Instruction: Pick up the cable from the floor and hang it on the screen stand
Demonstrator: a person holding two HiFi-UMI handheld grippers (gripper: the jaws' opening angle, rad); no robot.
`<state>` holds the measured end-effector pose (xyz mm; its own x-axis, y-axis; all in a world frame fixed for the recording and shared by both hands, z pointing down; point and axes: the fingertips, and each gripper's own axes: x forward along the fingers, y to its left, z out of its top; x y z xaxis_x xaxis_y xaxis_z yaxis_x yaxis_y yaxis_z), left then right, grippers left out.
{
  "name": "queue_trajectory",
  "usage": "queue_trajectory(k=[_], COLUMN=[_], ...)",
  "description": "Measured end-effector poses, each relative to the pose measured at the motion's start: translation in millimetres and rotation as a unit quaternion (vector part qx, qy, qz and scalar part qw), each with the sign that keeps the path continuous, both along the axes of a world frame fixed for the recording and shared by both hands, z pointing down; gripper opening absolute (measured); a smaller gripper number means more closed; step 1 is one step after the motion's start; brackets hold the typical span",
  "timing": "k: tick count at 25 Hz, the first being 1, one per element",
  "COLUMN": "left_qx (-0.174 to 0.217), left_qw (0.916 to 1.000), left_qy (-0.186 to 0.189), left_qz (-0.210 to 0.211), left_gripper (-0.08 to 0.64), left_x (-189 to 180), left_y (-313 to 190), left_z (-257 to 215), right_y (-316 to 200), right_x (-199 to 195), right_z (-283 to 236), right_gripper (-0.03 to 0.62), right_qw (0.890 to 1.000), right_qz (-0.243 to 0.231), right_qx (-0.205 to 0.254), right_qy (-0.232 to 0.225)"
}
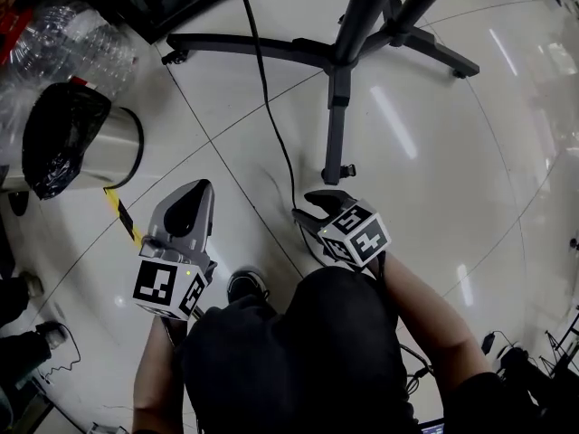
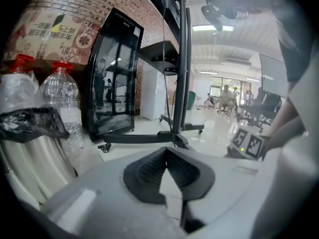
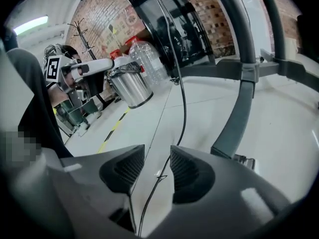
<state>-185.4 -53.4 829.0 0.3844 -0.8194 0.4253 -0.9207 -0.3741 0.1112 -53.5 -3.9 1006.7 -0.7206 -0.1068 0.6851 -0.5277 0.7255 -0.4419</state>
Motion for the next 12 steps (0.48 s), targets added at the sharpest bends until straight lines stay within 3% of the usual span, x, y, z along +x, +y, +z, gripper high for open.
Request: queue_trajectory(k=[4,8,12], left_qx=[-0.001,-0.035,-0.044], left_qw=[1.0000,0.9993,0.9989], left_qy=[0.007,-0.004,-0.010], left_qz=[0.007,0.010,0.010], left_gripper=[0.005,0.005,0.005], left_x=[1,-3,-6], left_y=[1,9,11], left_z=[18,30,33], right_y=[5,16,25], right_x=[-6,-8,-13], right_z=[33,62,82], right_gripper=[0.172,0.172,0.172], right_qw=[0.999,0.997,0.995], right_qz=[-0.012,-0.017,-0.026], right_qx=[-0.029,-0.056,-0.074], right_qy=[0.022,0.051,0.068])
